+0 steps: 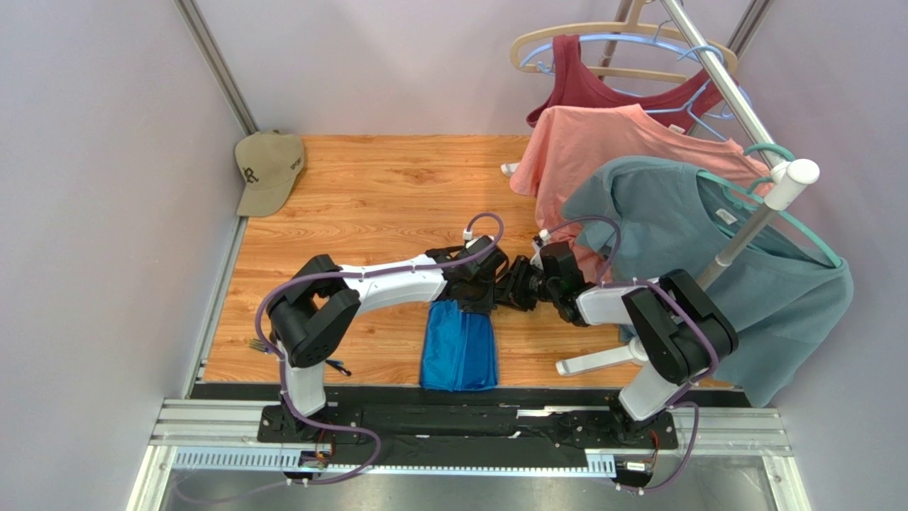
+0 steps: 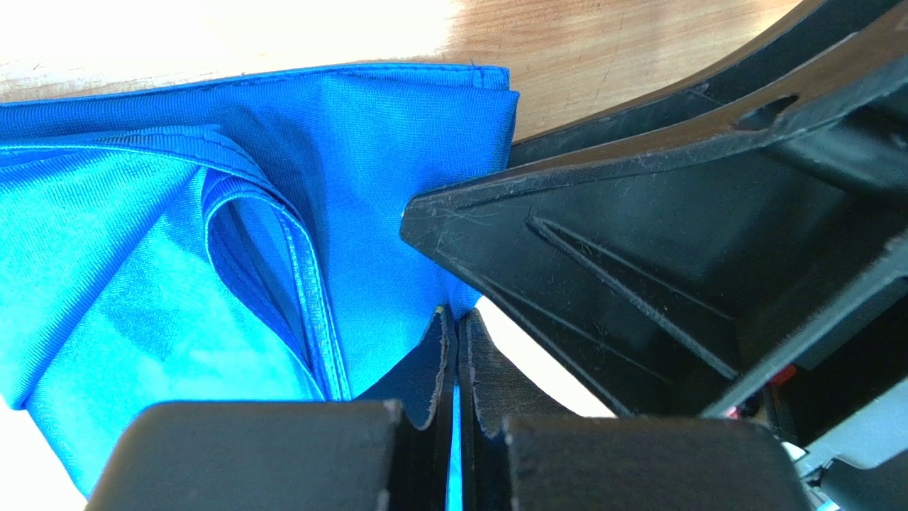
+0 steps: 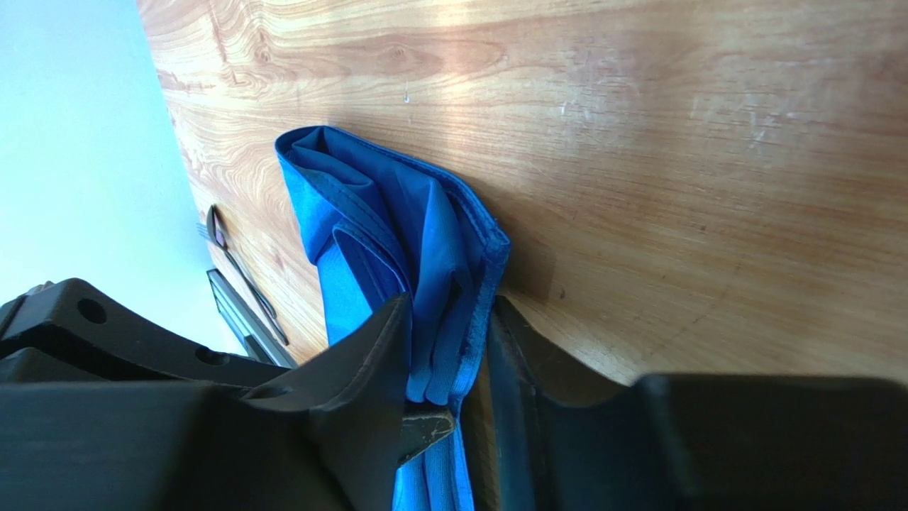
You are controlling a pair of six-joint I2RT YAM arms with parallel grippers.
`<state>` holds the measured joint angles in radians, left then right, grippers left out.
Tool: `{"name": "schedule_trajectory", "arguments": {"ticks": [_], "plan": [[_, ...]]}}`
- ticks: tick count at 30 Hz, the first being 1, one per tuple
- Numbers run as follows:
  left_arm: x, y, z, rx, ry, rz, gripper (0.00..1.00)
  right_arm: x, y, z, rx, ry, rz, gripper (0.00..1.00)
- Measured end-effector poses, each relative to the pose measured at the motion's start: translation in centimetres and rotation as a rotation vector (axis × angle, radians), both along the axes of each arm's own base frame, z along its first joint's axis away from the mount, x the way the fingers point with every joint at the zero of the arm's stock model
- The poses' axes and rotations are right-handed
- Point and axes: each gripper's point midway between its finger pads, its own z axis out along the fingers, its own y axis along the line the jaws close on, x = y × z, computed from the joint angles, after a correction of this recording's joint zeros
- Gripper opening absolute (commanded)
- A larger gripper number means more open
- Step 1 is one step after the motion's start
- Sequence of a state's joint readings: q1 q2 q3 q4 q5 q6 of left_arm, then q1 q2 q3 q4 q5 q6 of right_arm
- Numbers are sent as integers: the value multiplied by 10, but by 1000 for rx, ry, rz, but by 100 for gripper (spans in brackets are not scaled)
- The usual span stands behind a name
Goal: Fold the napkin into a case and place the utensils inside
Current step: Fold the 2/3-rectangle-folded napkin at the center of the board.
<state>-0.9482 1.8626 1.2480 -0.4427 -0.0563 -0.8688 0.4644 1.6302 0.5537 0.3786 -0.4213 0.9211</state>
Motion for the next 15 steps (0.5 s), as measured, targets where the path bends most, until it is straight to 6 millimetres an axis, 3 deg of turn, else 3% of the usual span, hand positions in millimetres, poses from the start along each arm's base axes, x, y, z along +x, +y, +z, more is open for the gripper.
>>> {"name": "schedule_trajectory", "arguments": {"ticks": [1,2,4,7,9,15], "plan": [[0,0,0,-1,0,0,0,0,0,-1,3,2,-3,25],[0,0,0,-3,1,0,0,0,0,-1,3,3,-4,13],[0,-1,-1,-7,2,-2,2,-1,0,-1,8,2,-6,0],[-1,-1,-2,-15,8,-6,14,-1,0,0,14,0,-9,0],[0,0,-2,-21,4,-10,13,-1,1,-1,13,0,-8,0],[4,10,14,-86,-14,-18,28,-3,1,-2,2,-10,6,0]]}}
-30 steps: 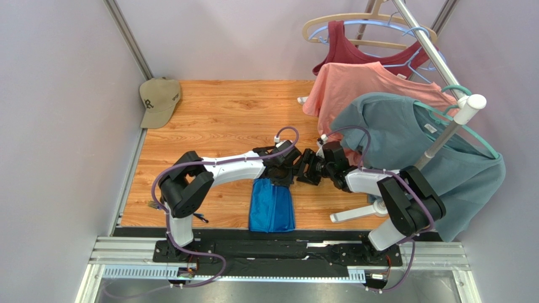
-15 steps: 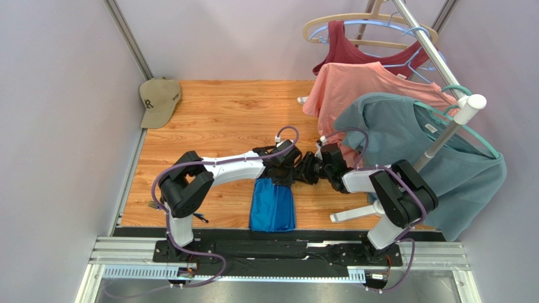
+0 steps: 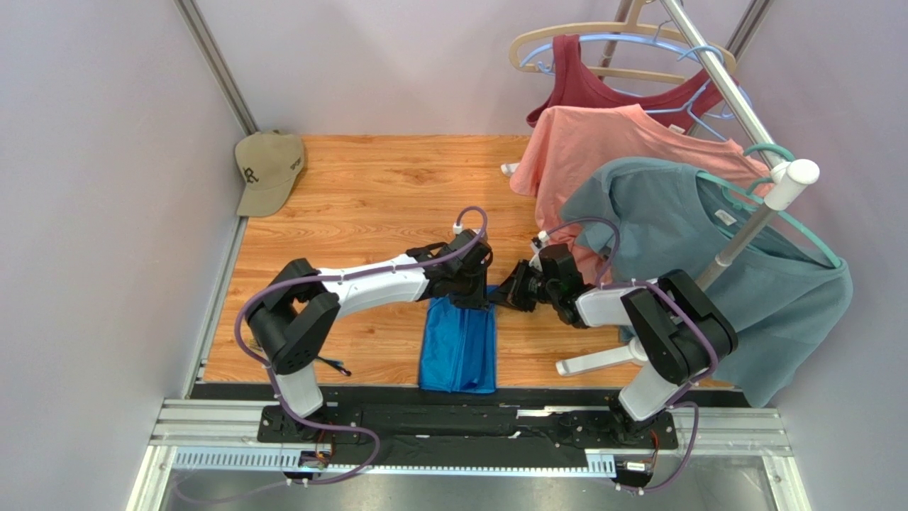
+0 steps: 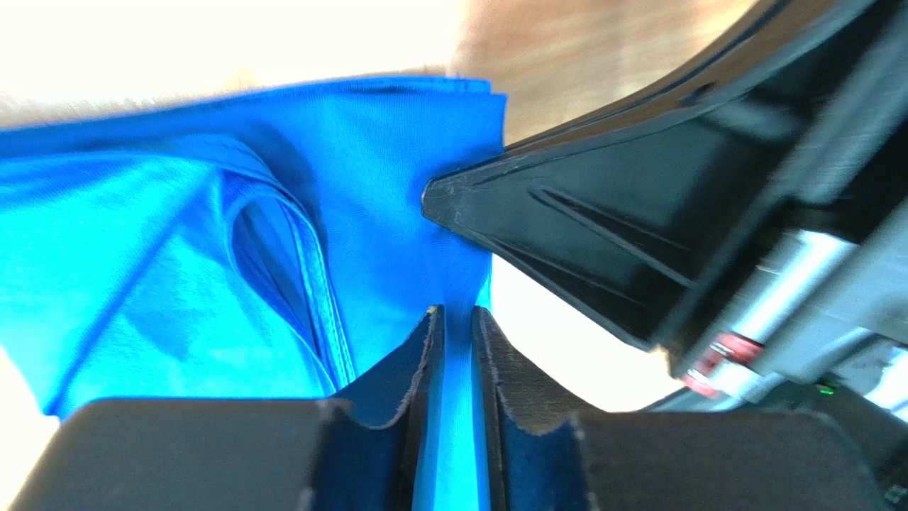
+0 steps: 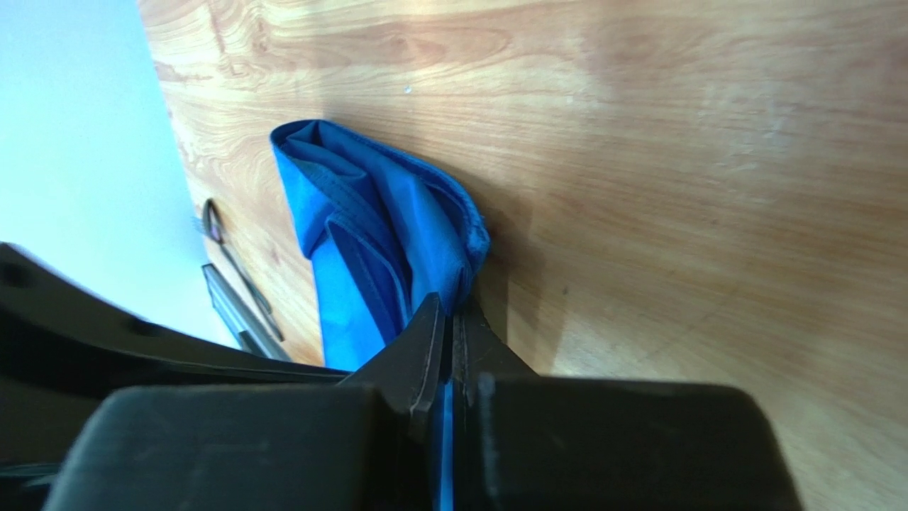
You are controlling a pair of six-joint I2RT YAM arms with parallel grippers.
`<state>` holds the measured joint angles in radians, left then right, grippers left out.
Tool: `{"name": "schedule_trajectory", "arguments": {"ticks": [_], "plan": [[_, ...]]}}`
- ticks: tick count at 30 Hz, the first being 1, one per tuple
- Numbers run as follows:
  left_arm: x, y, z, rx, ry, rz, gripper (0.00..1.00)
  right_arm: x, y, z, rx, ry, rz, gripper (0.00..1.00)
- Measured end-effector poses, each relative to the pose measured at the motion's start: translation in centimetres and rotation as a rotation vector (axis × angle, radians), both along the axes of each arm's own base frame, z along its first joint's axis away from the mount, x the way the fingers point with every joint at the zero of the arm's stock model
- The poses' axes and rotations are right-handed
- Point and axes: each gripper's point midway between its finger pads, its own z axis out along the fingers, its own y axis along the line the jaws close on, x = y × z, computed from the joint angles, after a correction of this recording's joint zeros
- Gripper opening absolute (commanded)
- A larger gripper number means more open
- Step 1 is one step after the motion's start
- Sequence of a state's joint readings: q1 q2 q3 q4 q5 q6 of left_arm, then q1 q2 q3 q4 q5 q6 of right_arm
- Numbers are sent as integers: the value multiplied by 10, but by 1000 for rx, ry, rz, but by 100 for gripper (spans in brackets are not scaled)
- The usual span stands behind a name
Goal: Fold the napkin into a case and place the utensils inside
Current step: Fold the 2/3-rectangle-folded napkin at the center of the board.
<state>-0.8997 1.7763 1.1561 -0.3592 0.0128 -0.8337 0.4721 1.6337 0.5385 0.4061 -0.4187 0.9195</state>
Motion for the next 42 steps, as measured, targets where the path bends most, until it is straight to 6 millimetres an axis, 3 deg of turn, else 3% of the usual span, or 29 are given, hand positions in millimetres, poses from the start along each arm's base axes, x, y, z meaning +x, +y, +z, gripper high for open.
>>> {"name": "schedule_trajectory", "arguments": {"ticks": [5,11,15,18,22,42], "plan": [[5,8,21,-55,-37,-6,30,0,-4,-5,-37,-11,7,0],[12,15,40,-94,-73,-7,19,3,-4,-4,-58,-18,15,0],[16,19,33,-80,-69,-6,6,5,-3,0,-65,-30,25,0],[19,22,21,-55,-54,-5,4,8,-3,4,-72,-39,30,0],[16,28,10,-25,-38,-10,2,11,-2,7,-81,-51,37,0],[26,46,4,35,-64,1,0,13,-5,5,-167,-49,64,0]]}}
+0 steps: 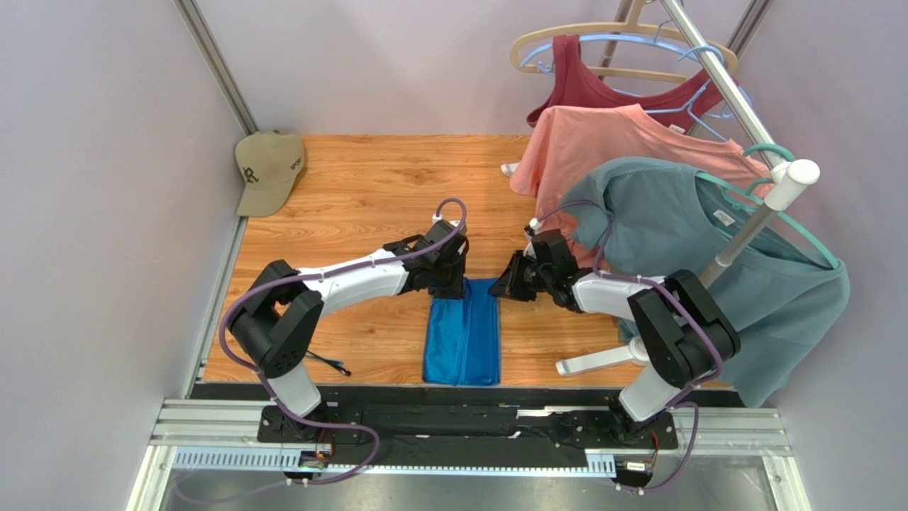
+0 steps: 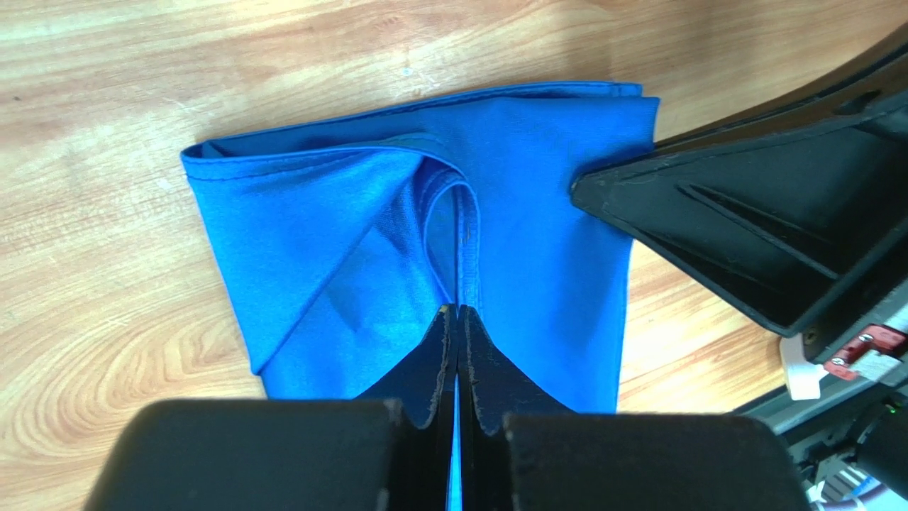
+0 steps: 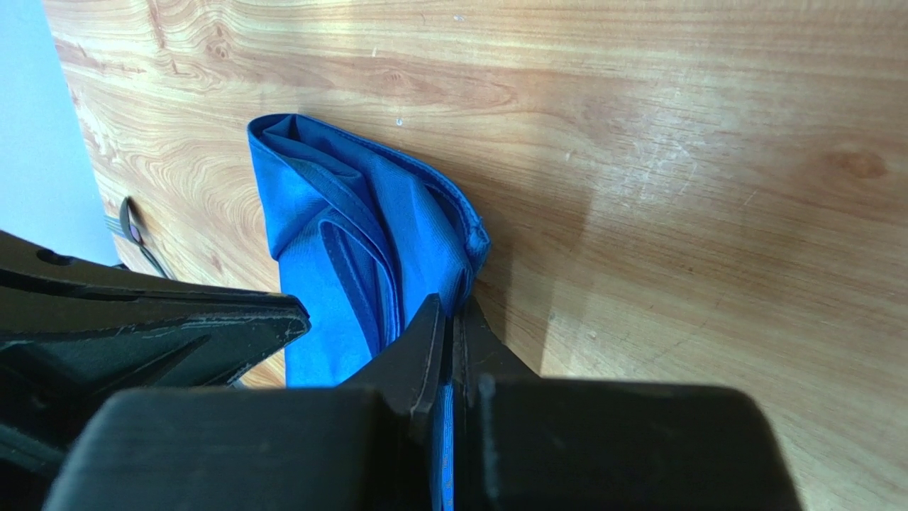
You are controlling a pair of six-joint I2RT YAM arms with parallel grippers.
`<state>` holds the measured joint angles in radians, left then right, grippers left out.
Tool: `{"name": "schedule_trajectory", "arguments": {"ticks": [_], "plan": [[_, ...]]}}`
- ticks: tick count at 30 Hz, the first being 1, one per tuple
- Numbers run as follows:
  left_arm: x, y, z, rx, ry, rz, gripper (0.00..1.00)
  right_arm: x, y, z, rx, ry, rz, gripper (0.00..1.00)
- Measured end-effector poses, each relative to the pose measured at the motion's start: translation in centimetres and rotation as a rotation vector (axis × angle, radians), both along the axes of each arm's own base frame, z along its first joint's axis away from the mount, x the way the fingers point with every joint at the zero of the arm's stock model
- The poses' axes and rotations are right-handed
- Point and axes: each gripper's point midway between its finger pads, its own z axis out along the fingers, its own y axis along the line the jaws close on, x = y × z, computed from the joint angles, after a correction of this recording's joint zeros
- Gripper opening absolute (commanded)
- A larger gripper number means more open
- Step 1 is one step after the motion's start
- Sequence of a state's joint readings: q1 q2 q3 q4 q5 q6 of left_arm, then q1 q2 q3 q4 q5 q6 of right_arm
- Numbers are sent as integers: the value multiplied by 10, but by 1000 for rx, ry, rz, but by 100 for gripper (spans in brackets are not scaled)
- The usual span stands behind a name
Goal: Fold the napkin into a case and place the utensils inside
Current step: Fold the 2/3-rectangle-folded napkin at the center of the board.
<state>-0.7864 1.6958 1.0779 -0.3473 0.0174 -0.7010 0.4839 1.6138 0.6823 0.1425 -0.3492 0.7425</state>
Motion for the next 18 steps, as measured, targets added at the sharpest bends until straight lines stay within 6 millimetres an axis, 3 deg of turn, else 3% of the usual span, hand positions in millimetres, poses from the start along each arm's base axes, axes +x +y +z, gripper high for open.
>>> {"name": "schedule_trajectory", "arguments": {"ticks": [5,13,18], "plan": [[3,5,-8,13,13,14,0,1,1,2,-3,-4,5,2],[4,4,-35,36,52,12,0,-1,3,3,14,1,15,32],[5,-1,-36,12,44,10,0,-9,2,-3,24,19,13,40]]}}
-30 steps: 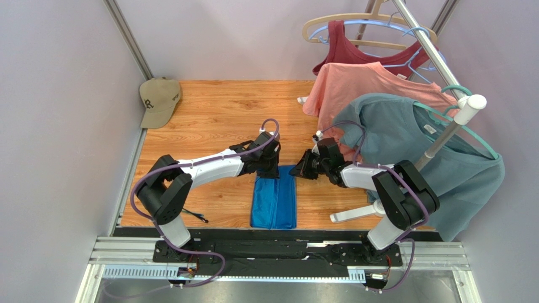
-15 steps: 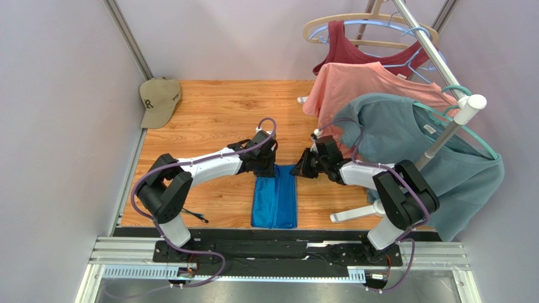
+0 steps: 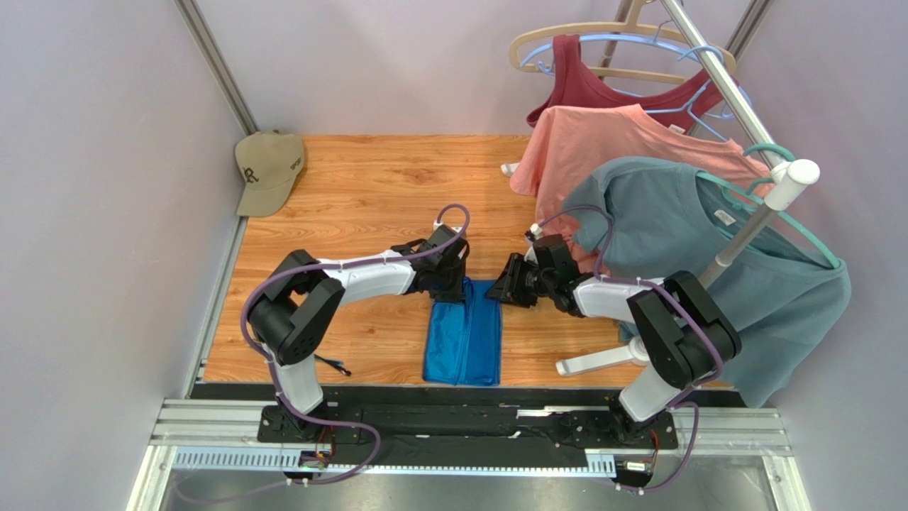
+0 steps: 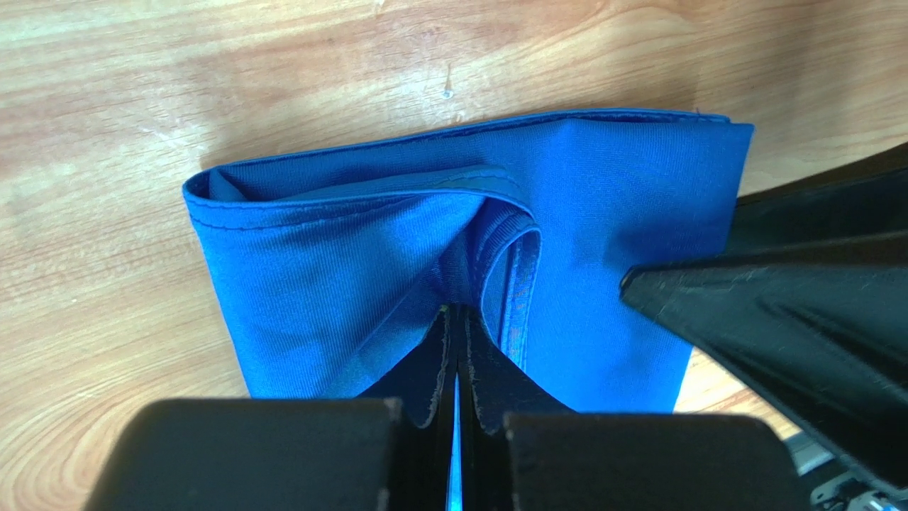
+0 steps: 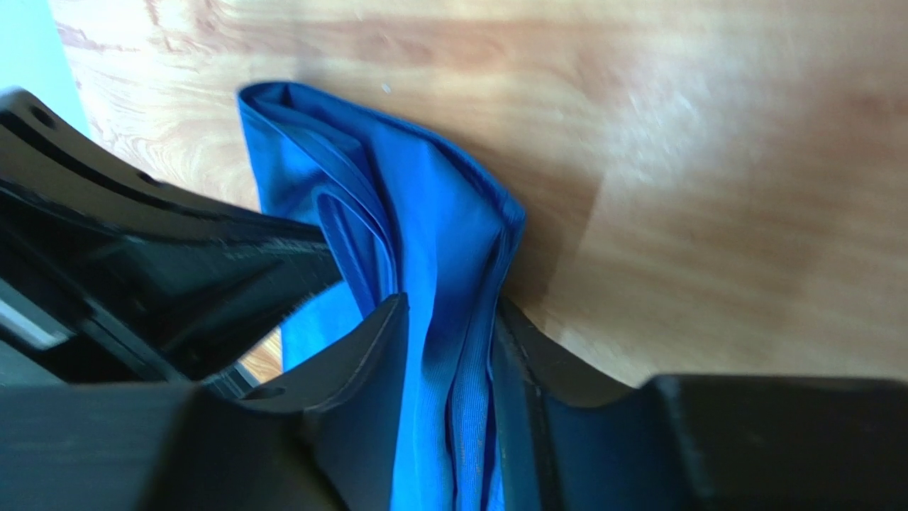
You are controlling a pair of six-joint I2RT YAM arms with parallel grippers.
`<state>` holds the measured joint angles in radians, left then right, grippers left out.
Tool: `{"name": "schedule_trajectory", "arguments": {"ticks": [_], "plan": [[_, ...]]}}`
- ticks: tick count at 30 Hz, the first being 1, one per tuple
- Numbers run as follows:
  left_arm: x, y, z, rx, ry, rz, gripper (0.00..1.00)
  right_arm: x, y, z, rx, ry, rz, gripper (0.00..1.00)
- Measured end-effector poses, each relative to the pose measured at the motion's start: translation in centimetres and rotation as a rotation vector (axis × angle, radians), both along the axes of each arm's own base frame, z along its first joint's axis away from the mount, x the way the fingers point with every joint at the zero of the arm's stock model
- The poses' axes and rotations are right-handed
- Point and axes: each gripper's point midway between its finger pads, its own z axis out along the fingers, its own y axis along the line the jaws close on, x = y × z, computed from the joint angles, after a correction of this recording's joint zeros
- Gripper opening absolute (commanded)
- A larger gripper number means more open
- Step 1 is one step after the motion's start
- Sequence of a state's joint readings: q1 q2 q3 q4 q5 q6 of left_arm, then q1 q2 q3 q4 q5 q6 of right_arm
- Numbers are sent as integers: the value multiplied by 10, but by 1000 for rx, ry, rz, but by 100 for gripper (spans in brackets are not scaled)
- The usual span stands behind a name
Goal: Fold the napkin into a case and place the utensils inside
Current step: Fold the 2/3-rectangle-folded napkin at the center of the board.
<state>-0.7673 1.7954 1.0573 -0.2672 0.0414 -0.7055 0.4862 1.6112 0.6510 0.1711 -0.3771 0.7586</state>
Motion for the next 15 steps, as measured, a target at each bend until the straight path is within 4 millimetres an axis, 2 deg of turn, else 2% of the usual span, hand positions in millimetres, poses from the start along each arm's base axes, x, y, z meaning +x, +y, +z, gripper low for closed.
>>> {"name": "schedule_trajectory", "arguments": {"ticks": [4,8,12,14,15], "plan": [[1,-2,0,-13,-6,1,0,-11,-5,-7,-1,20,-5,40],[1,-3,0,-18,-6,3,0,-14,-5,-5,11,18,-8,38],[1,-4,0,-23,-8,2,0,-15,-4,-2,23,14,-5,23],[1,-4,0,-24,-7,1,0,-16,-2,-1,29,16,-2,21],[1,-4,0,-24,-7,1,0,-17,-1,0,31,15,1,15]]}}
